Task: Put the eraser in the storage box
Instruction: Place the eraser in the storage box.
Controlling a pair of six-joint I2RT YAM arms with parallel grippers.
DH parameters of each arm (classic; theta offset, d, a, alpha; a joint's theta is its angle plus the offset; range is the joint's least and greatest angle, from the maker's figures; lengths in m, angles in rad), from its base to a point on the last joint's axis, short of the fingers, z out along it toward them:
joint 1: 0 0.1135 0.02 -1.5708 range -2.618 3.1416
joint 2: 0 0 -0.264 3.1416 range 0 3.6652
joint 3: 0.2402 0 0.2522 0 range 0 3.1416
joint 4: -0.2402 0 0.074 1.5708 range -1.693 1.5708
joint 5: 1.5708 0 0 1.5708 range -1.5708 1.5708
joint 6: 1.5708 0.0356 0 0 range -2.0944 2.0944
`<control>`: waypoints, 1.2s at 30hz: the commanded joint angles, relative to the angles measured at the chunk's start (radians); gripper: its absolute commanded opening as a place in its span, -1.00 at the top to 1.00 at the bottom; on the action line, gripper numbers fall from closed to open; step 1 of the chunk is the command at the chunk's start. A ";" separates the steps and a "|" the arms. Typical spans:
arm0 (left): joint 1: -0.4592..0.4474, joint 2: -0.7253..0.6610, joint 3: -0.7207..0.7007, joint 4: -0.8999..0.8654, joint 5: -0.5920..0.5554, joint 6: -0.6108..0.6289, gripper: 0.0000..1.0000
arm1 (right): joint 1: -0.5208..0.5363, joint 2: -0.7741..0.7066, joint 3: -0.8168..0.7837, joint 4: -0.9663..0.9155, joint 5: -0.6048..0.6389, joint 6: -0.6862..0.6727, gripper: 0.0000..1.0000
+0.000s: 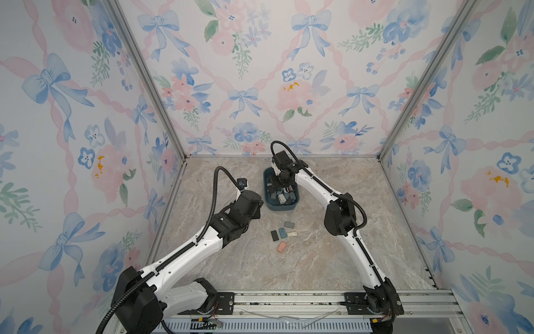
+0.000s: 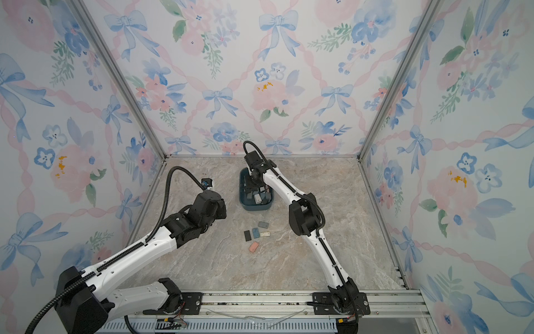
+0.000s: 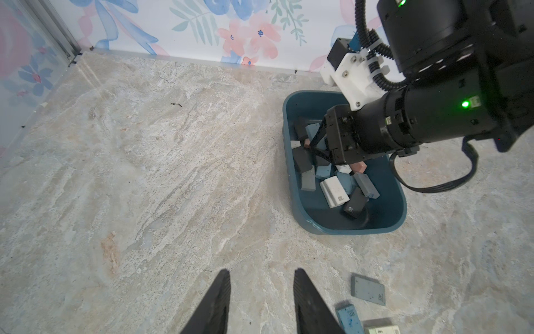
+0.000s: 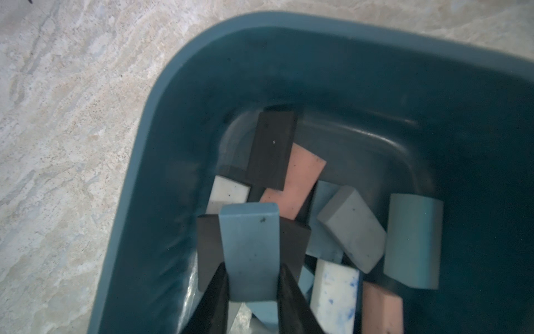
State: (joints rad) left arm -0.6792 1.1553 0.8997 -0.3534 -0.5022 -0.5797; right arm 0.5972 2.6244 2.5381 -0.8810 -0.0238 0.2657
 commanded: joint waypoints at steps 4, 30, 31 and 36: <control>0.009 -0.013 -0.013 0.007 -0.014 -0.009 0.22 | -0.005 0.048 0.048 0.054 -0.047 0.043 0.41; 0.008 -0.013 -0.026 0.007 0.047 -0.039 0.22 | -0.008 -0.148 -0.114 0.101 -0.020 0.034 0.03; 0.007 -0.012 -0.028 0.007 0.055 -0.044 0.21 | -0.007 -0.182 -0.153 0.115 -0.016 0.032 0.04; -0.003 0.006 -0.038 0.005 0.091 -0.064 0.13 | -0.007 -0.342 -0.343 0.187 -0.016 0.025 0.04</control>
State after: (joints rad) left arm -0.6796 1.1553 0.8719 -0.3538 -0.4416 -0.6163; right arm 0.5953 2.3833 2.2597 -0.7483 -0.0586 0.3080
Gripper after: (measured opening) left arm 0.434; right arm 0.479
